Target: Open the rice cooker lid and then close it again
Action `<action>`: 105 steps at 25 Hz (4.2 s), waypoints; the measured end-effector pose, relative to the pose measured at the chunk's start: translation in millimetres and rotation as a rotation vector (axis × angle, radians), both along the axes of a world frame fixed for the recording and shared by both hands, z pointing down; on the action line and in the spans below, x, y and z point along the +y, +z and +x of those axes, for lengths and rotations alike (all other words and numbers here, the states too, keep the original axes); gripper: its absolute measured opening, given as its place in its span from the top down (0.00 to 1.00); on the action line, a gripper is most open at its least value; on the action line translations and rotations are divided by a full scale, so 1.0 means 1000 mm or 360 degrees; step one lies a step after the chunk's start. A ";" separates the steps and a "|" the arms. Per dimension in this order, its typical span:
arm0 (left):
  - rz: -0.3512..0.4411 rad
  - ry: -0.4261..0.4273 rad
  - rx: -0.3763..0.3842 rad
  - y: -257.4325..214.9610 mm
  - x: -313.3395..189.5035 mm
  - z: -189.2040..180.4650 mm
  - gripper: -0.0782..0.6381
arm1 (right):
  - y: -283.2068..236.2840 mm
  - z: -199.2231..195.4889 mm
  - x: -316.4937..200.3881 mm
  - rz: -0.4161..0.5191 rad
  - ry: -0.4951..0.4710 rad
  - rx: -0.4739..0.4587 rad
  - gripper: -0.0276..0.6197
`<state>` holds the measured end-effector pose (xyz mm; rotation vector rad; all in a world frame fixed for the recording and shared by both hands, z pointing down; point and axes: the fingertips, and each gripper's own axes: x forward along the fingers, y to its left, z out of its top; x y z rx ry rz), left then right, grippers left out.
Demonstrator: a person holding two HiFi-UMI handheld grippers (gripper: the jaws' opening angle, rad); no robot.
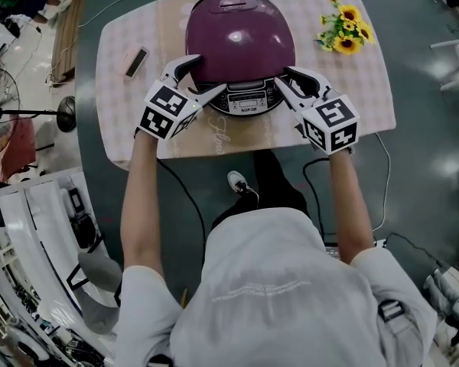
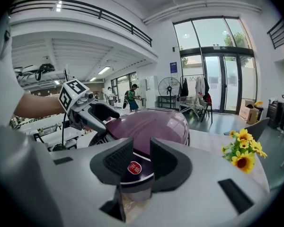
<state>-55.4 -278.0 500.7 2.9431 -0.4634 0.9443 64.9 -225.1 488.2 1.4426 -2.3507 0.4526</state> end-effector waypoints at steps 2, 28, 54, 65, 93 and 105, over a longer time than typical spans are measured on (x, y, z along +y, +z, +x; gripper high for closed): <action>-0.0023 -0.0019 0.0037 -0.002 -0.001 0.001 0.41 | 0.002 0.001 -0.007 0.0002 -0.0003 0.0037 0.77; -0.0064 -0.0244 0.0198 -0.002 -0.009 0.002 0.44 | 0.016 0.001 -0.020 -0.0028 0.0000 0.0094 0.77; -0.0022 -0.0293 0.0219 -0.001 -0.007 0.002 0.44 | 0.016 -0.001 -0.017 0.0042 0.0036 0.0108 0.79; -0.0029 -0.0310 0.0228 0.001 -0.009 0.001 0.44 | 0.018 -0.001 -0.019 0.0054 0.0053 0.0091 0.79; -0.0014 -0.0599 0.0497 -0.038 0.026 -0.042 0.69 | -0.038 0.015 0.033 0.0154 0.0169 0.0308 0.84; 0.0355 -0.0611 0.0517 -0.108 0.069 -0.056 0.87 | -0.103 0.014 0.069 0.0430 0.0181 0.0292 0.90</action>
